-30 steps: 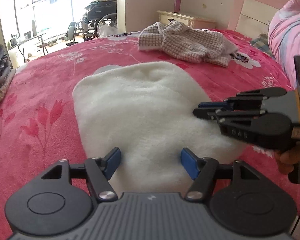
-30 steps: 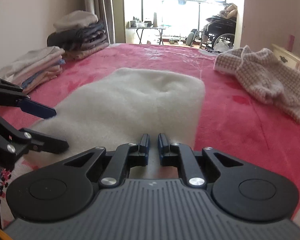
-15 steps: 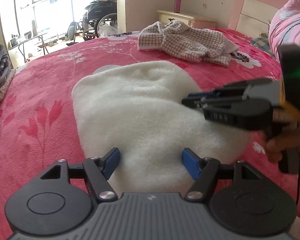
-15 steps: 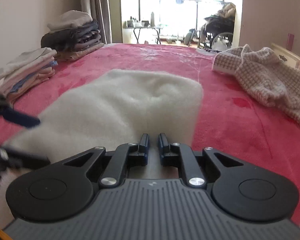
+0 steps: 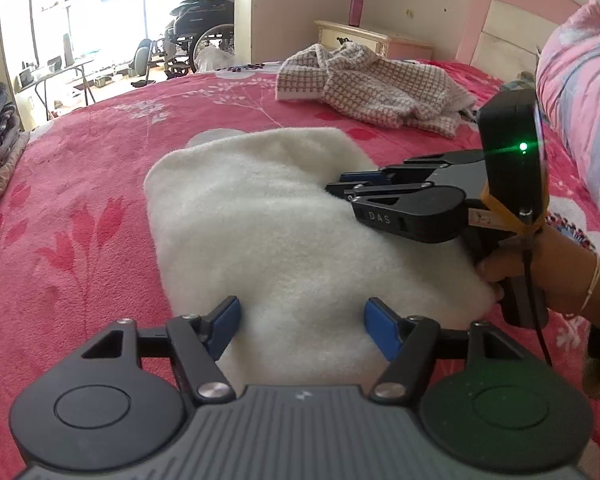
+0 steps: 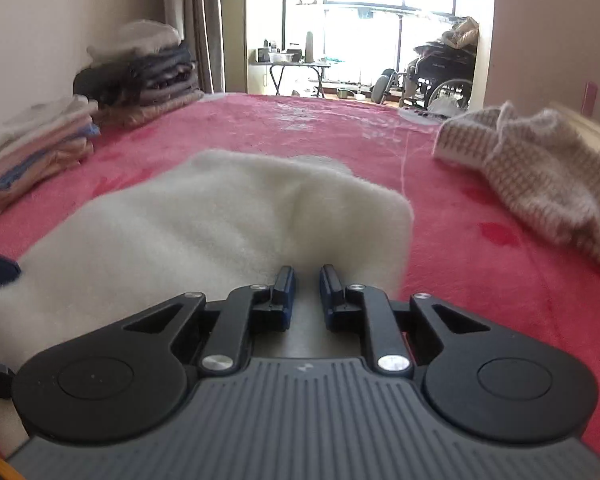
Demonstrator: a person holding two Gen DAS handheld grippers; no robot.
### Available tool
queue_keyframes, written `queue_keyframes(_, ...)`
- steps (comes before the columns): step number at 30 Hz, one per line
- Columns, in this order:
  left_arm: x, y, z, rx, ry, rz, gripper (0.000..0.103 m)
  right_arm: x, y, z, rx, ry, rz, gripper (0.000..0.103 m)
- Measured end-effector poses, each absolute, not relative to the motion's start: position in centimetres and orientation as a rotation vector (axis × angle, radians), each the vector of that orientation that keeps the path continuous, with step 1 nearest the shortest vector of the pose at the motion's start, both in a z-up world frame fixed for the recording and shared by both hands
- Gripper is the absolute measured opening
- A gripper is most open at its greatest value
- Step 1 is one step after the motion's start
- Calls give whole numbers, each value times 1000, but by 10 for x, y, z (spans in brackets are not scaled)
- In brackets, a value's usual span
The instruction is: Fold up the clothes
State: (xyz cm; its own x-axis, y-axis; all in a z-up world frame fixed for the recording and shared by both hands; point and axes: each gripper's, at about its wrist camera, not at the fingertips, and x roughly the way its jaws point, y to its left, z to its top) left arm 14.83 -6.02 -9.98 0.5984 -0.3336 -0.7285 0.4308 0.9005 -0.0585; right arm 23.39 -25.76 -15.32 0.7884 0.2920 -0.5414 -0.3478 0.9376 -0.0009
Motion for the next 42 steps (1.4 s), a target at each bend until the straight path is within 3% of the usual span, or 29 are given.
queue_keyframes(10, 178, -52, -66, 91, 669, -410, 64, 234, -261, -155, -73, 563, 348, 13)
queue_keyframes(15, 203, -65, -112, 82, 821, -405, 67, 234, -262, -156, -57, 564, 351, 13)
queue_keyframes(42, 191, -71, -117, 104, 768, -370, 67, 232, -263, -157, -35, 557, 347, 13)
